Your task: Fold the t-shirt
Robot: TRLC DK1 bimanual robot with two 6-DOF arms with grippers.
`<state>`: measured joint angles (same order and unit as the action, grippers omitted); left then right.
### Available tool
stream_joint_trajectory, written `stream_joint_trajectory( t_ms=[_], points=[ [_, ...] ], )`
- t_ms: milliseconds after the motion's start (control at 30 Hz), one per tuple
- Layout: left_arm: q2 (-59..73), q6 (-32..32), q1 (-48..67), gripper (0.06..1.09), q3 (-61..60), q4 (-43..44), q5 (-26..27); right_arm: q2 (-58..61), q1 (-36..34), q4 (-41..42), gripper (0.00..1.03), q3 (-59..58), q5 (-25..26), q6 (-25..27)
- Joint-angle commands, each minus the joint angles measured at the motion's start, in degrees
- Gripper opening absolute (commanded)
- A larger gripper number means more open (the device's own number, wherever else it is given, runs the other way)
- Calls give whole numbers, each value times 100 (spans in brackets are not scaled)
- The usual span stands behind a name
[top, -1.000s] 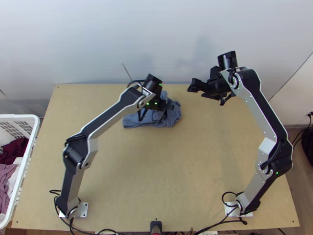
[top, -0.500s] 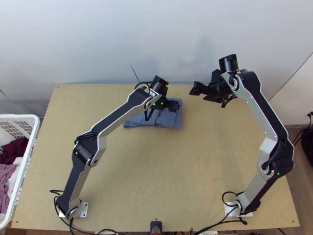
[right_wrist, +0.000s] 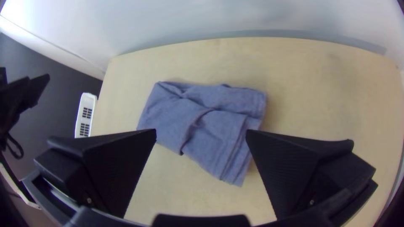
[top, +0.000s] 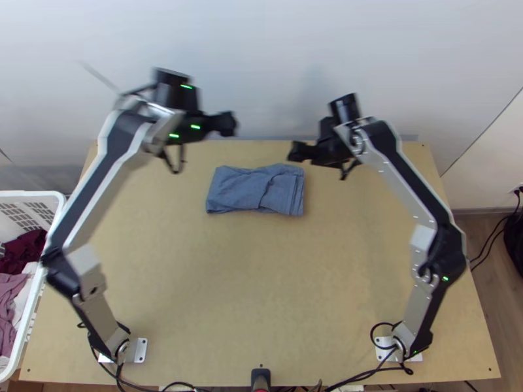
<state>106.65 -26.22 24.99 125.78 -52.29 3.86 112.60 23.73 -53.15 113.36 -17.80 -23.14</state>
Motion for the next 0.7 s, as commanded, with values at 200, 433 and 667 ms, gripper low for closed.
stream_joint_trajectory(
  t_ms=[200, 433, 667],
  points=[
    [-2061, -59, -1743, 104, -1890, -431, -157, 1660, 1257, 67, 99, 1347, 409, 239],
    [-2808, -50, -2183, 104, -2804, -361, -157, 2091, 1635, 155, 99, 1364, 1332, 600],
    [-3106, -33, -2447, 104, -3200, -352, -157, 2504, 1802, 278, 99, 1355, 1640, 749]
  ],
)
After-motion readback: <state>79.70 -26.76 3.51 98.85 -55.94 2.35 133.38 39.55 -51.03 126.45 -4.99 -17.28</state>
